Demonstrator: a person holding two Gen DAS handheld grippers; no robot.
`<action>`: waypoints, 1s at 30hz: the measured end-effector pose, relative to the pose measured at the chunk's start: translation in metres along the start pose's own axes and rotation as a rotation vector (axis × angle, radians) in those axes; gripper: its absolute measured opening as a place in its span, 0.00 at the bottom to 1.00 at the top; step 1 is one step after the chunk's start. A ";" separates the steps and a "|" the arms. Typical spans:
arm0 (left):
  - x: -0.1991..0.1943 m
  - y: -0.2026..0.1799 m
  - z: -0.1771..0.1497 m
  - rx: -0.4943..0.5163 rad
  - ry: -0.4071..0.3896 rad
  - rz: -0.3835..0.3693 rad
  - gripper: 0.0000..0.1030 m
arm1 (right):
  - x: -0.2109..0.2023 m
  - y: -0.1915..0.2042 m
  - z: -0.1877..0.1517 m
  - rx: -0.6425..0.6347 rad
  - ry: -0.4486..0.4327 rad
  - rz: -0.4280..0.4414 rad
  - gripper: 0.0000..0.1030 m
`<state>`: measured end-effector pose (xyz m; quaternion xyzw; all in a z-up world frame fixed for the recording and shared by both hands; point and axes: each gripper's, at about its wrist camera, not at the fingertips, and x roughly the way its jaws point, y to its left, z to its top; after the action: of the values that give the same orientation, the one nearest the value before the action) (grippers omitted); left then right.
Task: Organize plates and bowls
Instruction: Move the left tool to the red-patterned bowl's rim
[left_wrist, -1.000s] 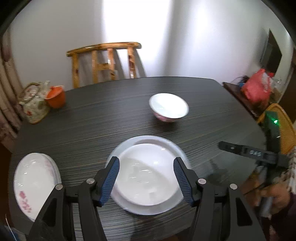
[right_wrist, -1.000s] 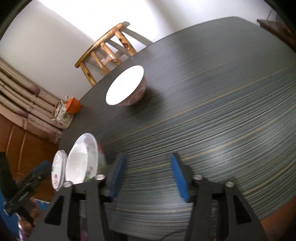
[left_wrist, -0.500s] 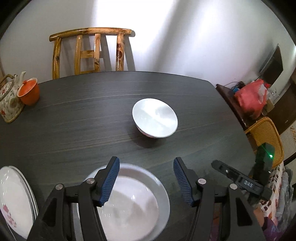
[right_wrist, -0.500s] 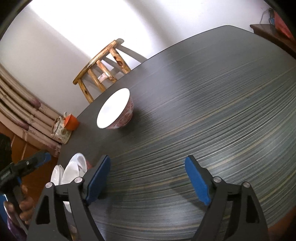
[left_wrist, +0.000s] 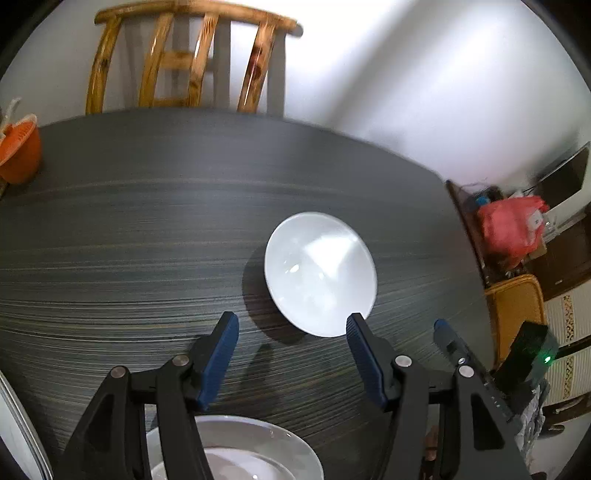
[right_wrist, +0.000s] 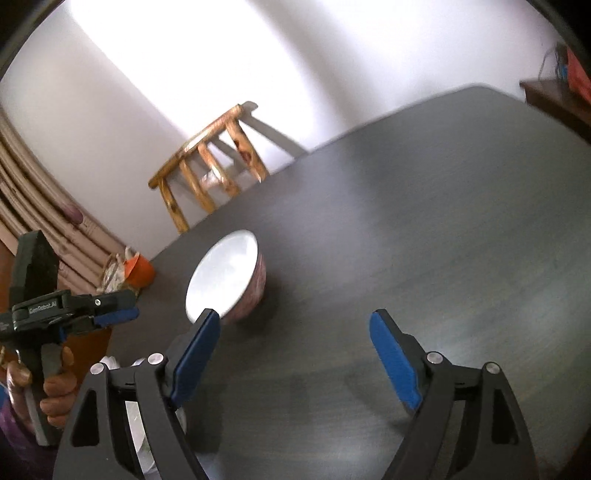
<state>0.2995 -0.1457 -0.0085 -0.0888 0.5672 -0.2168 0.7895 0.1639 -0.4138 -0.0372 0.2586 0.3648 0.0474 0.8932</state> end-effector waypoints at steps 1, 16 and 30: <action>0.004 0.001 0.001 0.000 0.012 0.003 0.60 | 0.004 0.000 0.002 -0.013 -0.009 -0.015 0.79; 0.035 0.005 0.014 -0.018 0.049 0.014 0.60 | 0.055 0.015 0.029 -0.193 -0.015 0.059 0.56; 0.059 -0.004 0.011 0.054 0.066 0.065 0.60 | 0.085 0.024 0.029 -0.258 0.000 0.151 0.54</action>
<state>0.3239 -0.1770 -0.0540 -0.0415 0.5896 -0.2089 0.7791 0.2483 -0.3823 -0.0610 0.1683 0.3351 0.1608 0.9130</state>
